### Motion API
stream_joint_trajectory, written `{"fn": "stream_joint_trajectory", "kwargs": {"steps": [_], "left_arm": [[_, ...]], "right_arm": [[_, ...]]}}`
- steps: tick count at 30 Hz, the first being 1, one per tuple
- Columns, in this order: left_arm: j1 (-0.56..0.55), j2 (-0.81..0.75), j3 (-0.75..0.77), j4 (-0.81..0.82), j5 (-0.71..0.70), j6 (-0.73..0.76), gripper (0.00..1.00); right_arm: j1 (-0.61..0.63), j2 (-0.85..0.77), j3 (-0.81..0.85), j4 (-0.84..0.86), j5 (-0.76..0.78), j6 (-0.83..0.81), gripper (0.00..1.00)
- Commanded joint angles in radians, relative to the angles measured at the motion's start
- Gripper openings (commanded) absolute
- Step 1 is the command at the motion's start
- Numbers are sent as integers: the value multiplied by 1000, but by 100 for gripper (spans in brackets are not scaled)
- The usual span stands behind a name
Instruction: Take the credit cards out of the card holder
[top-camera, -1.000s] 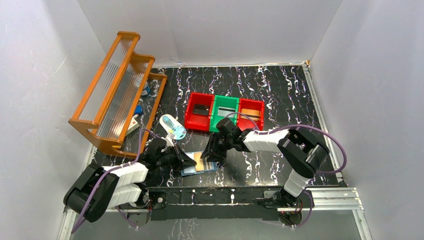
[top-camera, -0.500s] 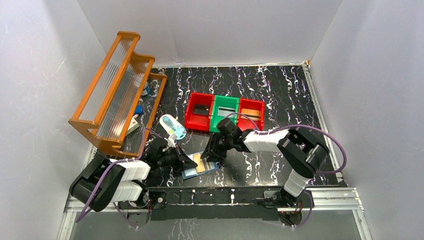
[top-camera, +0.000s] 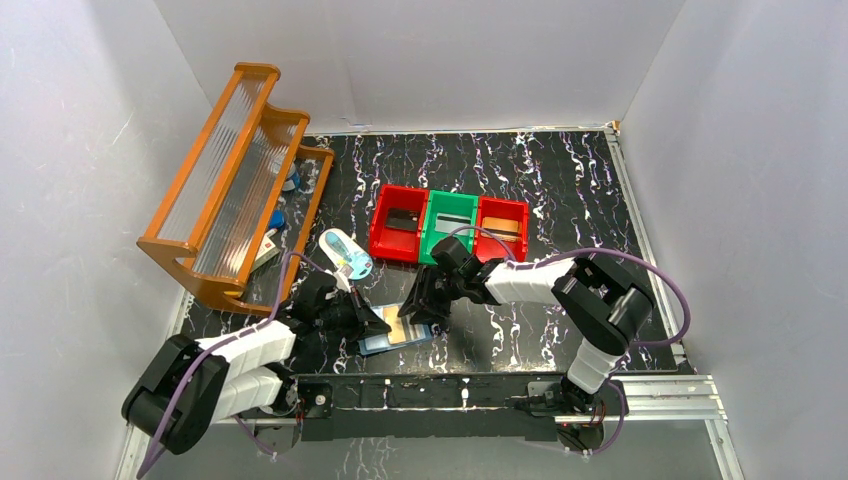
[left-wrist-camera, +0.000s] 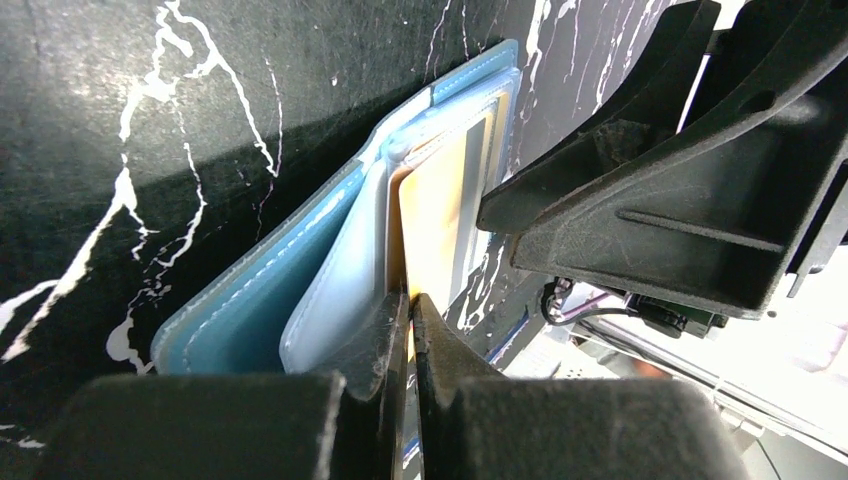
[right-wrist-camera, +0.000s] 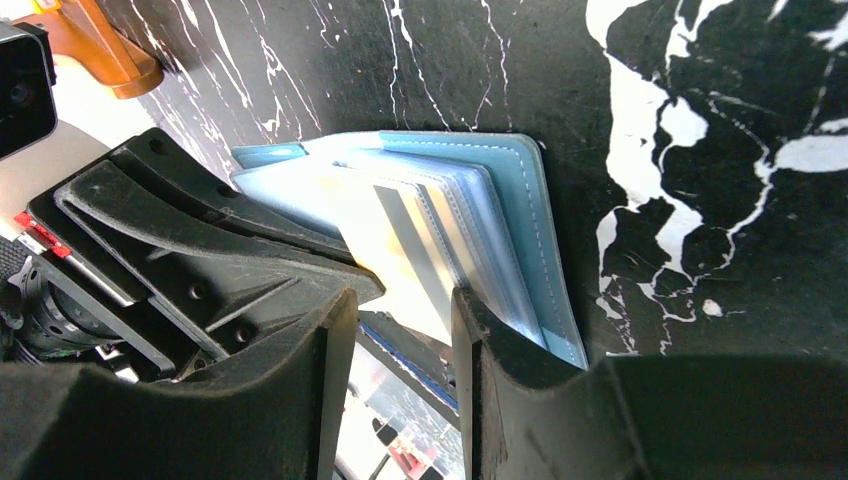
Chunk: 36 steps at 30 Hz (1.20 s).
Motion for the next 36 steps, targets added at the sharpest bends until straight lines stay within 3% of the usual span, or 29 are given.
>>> {"fn": "stream_joint_trajectory", "kwargs": {"steps": [1, 36], "left_arm": [[0, -46, 47, -78, -26, 39, 0], [1, -143, 127, -411, -178, 161, 0]], "right_arm": [[17, 69, -42, -144, 116, -41, 50], [9, 58, -7, -135, 105, -74, 50]]}}
